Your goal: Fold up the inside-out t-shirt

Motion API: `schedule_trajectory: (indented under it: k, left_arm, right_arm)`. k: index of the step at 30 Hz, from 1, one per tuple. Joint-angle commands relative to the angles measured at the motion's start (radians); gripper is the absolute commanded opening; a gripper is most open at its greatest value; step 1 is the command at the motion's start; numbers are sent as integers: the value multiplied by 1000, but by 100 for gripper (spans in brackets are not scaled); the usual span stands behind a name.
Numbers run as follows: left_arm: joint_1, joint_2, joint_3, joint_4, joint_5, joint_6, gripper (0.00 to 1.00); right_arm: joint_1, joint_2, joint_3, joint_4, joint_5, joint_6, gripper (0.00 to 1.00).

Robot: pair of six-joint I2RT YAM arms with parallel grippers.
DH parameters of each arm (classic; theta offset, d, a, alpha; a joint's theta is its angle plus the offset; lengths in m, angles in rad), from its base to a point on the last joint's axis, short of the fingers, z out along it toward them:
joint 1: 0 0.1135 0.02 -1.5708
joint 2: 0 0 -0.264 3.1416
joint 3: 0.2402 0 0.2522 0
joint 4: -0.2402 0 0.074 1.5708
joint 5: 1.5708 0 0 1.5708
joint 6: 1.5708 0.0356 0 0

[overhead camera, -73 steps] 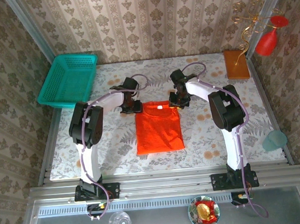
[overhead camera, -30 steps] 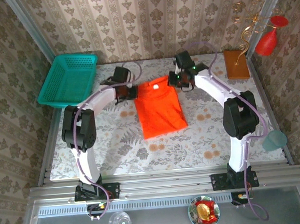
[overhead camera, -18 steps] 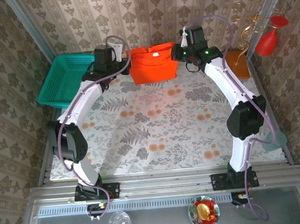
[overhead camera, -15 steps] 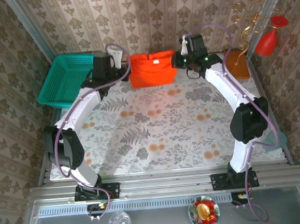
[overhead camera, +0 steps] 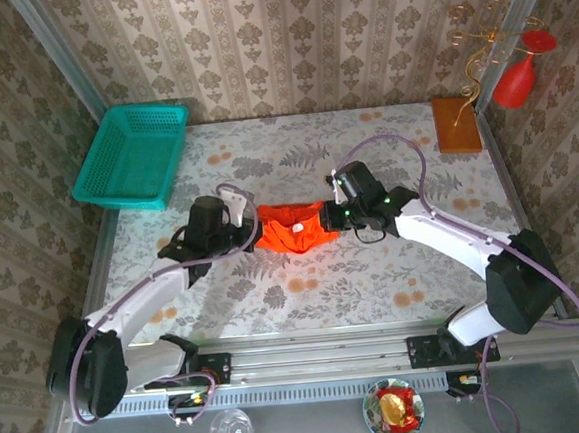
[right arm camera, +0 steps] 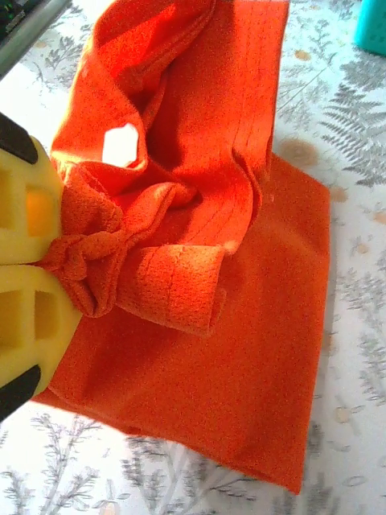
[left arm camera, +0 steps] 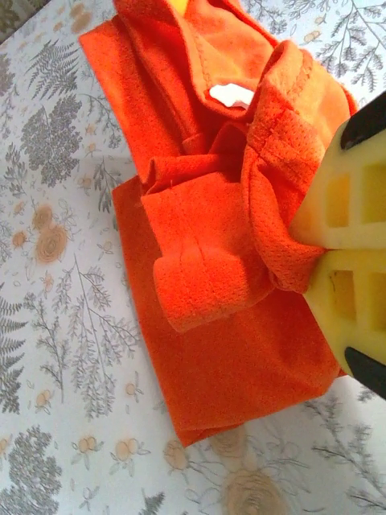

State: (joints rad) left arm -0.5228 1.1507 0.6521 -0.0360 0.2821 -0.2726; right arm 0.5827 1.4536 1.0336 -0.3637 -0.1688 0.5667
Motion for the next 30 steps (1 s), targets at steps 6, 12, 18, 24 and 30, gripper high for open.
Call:
schedule_trajectory:
  k: [6, 12, 18, 24, 30]
  left_arm:
    - [33, 44, 41, -33, -99, -26, 0]
    - [111, 183, 130, -5, -77, 0, 0]
    - [161, 367, 244, 11, 23, 18, 0]
    - [177, 557, 387, 10, 125, 30, 0]
    - [176, 728, 523, -51, 134, 36, 0]
  right_arm:
    - [8, 46, 39, 2, 76, 53, 0]
    - [-43, 158, 121, -39, 131, 55, 0]
    - [-103, 274, 163, -16, 98, 55, 0]
    - [-147, 366, 188, 7, 87, 58, 0]
    - [-173, 435, 193, 32, 71, 64, 0]
